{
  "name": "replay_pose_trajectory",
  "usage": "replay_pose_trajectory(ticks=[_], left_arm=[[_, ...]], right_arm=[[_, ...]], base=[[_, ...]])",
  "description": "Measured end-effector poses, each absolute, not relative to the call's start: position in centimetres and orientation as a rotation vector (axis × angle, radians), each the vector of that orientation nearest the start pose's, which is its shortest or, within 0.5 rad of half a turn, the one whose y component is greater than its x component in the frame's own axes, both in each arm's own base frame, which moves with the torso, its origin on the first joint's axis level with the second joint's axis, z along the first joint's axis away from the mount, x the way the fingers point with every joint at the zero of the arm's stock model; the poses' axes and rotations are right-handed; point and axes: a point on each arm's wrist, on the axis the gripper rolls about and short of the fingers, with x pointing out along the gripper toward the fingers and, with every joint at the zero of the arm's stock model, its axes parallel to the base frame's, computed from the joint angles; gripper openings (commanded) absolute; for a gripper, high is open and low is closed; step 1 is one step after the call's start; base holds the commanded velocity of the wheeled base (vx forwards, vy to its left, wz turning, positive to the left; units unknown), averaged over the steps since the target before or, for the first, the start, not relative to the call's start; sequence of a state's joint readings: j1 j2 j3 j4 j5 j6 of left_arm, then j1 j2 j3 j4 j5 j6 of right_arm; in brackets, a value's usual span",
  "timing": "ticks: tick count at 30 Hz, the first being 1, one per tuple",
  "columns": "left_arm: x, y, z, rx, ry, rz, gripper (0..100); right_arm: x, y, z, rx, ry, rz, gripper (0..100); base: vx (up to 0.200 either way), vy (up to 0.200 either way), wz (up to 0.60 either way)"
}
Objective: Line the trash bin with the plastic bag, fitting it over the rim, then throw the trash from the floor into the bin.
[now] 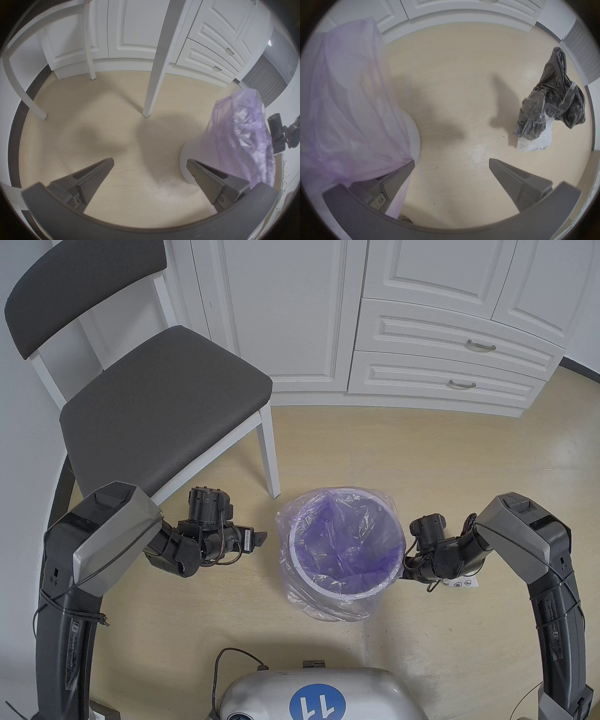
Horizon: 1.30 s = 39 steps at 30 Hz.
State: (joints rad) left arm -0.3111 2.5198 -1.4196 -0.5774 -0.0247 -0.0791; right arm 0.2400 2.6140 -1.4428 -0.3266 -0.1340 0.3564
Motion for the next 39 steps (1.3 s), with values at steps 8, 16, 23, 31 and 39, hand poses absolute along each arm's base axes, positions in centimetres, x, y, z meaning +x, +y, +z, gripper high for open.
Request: replay_pose_trajectory(ticks=[8, 16, 23, 31, 39], left_arm=[[43.6, -14.7, 4.3, -0.008, 0.465, -0.326, 100], [42.1, -17.0, 7.6, -0.12, 0.302, -0.379, 100], [41.1, -19.9, 6.8, -0.312, 0.313, -0.395, 100], [42.0, -22.4, 4.4, -0.375, 0.285, -0.358, 100], [42.1, -22.9, 2.8, -0.397, 0.305, -0.358, 100]], right_arm=[[45.9, 11.0, -5.5, 0.195, 0.848, -0.074, 100], [45.9, 10.9, -5.6, 0.208, 0.848, -0.078, 100], [45.9, 10.9, -5.6, 0.214, 0.852, -0.08, 100], [45.8, 10.8, -5.6, 0.219, 0.854, -0.081, 100], [45.8, 10.8, -5.6, 0.224, 0.856, -0.081, 100]], base=[[0.0, 0.0, 0.0], [0.0, 0.0, 0.0], [0.0, 0.0, 0.0], [0.0, 0.0, 0.0], [0.0, 0.0, 0.0]])
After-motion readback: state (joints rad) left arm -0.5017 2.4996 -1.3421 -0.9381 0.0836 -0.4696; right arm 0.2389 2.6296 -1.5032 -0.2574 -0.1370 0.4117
